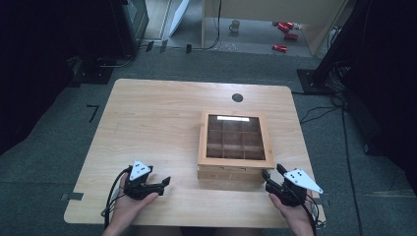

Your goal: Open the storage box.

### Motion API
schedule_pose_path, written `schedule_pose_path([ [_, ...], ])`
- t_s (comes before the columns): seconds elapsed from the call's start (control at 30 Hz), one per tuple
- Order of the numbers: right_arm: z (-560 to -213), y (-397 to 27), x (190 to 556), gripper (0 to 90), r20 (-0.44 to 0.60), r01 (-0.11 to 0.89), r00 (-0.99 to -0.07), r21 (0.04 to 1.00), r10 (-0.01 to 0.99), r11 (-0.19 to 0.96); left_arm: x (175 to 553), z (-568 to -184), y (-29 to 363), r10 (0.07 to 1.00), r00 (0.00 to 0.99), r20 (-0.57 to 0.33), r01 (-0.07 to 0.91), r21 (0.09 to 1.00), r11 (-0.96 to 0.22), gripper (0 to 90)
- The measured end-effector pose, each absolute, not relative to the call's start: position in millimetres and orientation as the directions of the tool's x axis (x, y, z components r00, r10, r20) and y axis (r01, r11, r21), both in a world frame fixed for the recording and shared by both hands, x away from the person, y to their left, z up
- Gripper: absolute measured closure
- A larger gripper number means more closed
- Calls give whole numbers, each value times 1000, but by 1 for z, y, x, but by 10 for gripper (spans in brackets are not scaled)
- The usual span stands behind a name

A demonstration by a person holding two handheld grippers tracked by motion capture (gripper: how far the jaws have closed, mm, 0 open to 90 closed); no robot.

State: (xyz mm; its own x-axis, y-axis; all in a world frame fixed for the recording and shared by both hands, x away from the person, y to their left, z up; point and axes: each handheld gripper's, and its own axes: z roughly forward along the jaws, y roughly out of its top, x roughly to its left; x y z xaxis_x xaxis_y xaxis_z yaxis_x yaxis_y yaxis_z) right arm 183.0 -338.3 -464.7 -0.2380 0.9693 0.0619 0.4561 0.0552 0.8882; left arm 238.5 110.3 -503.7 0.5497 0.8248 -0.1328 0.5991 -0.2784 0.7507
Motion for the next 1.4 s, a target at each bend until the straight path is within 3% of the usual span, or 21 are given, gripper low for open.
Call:
schedule_pose_path([
  [0.4, -445, -339, 190, 415, 63, 430, -239, 901, 969, 47, 238, -515, 140, 886, 453, -99, 657, 709, -257, 144],
  [0.63, -437, -339, 195, 409, 56, 423, -237, 904, 970, 51, 236, -518, 130, 885, 465, 12, 626, 703, -338, 143],
  [1.4, -393, -343, 230, 401, 26, 389, -259, 918, 966, 80, 234, -518, 128, 894, 448, 12, 629, 707, -324, 143],
])
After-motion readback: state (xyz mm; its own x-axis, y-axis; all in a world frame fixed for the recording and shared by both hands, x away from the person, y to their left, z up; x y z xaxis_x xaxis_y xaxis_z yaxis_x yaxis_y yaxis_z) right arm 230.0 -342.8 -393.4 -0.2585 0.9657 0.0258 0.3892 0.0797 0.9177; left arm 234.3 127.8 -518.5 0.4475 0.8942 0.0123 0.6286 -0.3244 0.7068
